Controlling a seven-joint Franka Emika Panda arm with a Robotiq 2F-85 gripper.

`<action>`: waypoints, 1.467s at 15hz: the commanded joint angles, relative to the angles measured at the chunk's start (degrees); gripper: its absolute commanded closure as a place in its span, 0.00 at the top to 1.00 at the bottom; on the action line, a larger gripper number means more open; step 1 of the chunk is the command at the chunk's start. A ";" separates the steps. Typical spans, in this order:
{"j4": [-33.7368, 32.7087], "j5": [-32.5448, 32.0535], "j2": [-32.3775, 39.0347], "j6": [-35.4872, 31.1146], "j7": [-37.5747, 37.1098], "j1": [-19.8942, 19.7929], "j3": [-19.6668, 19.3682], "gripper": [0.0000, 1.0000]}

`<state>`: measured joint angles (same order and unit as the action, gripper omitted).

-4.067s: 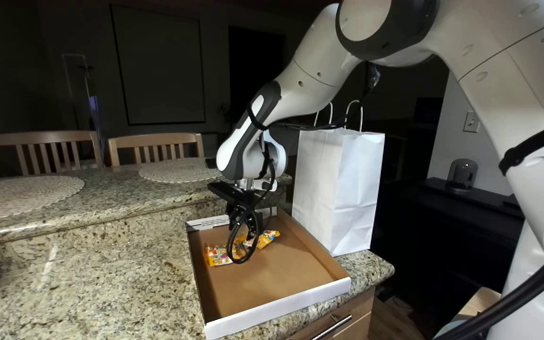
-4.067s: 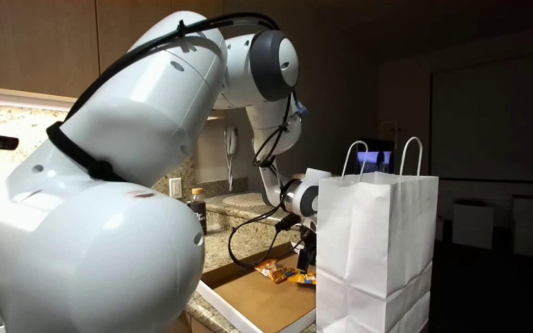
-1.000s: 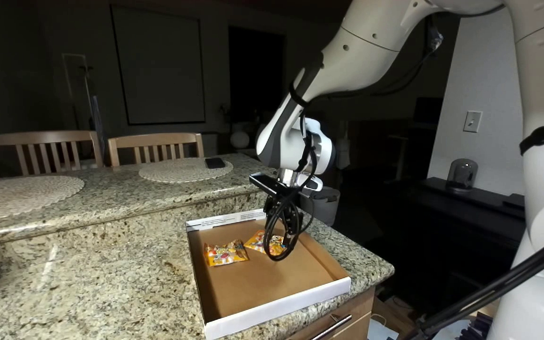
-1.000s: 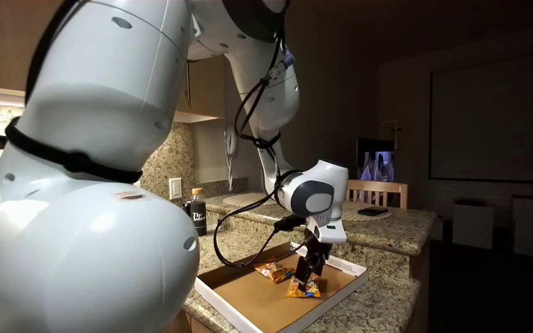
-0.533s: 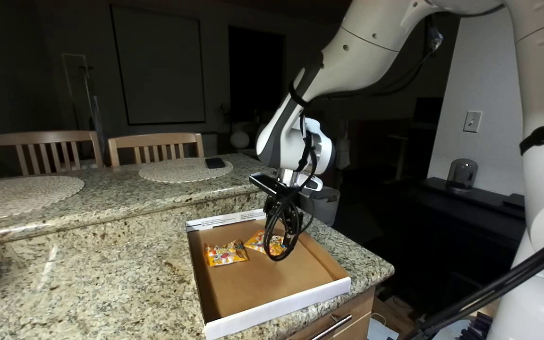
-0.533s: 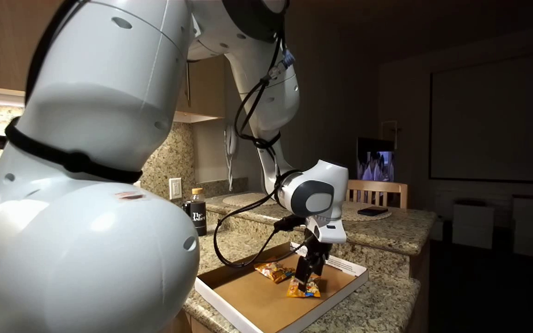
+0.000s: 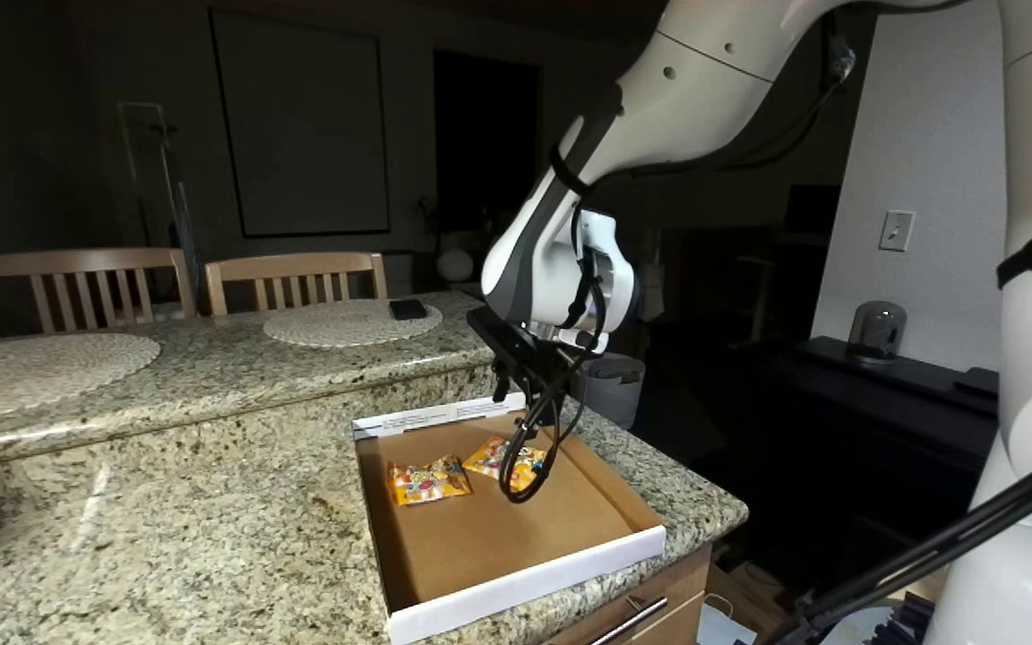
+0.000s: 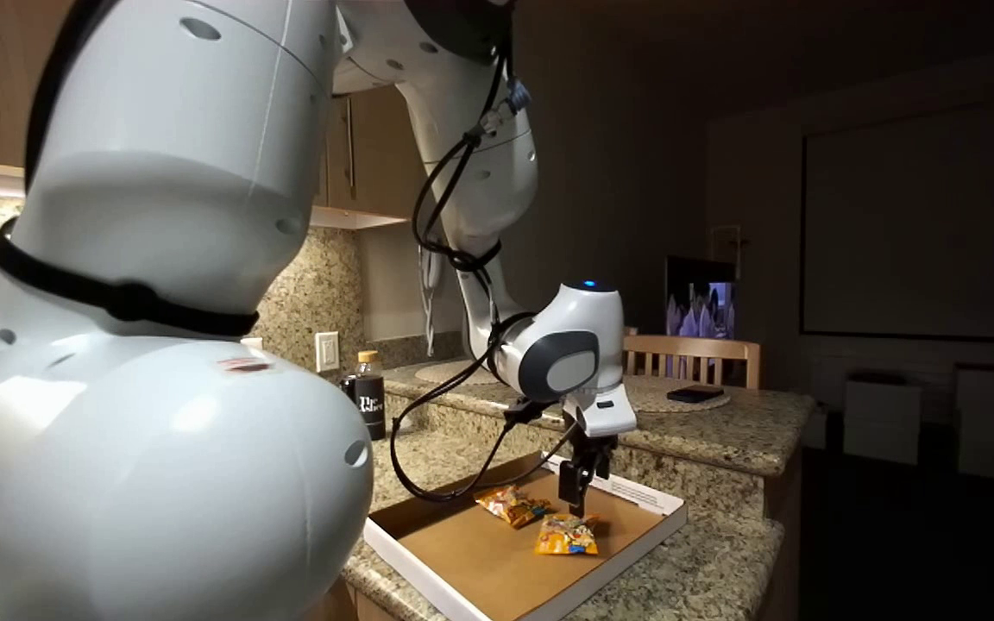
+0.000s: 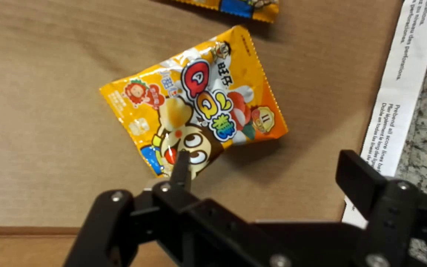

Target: Pick up the two objects on the cover box and put them on the counter

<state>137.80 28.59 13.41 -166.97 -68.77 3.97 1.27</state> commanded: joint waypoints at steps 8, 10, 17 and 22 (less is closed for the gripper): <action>-1.64 -0.48 1.43 1.67 -1.49 -0.96 -1.24 1.00; -2.99 -0.30 2.88 1.97 -1.78 -1.45 -2.13 1.00; -13.45 2.51 11.24 16.06 1.56 -5.96 -0.49 1.00; -20.82 1.59 17.41 27.73 -0.03 -6.51 -1.70 1.00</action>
<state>121.18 29.37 27.38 -144.65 -68.89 -1.18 -0.59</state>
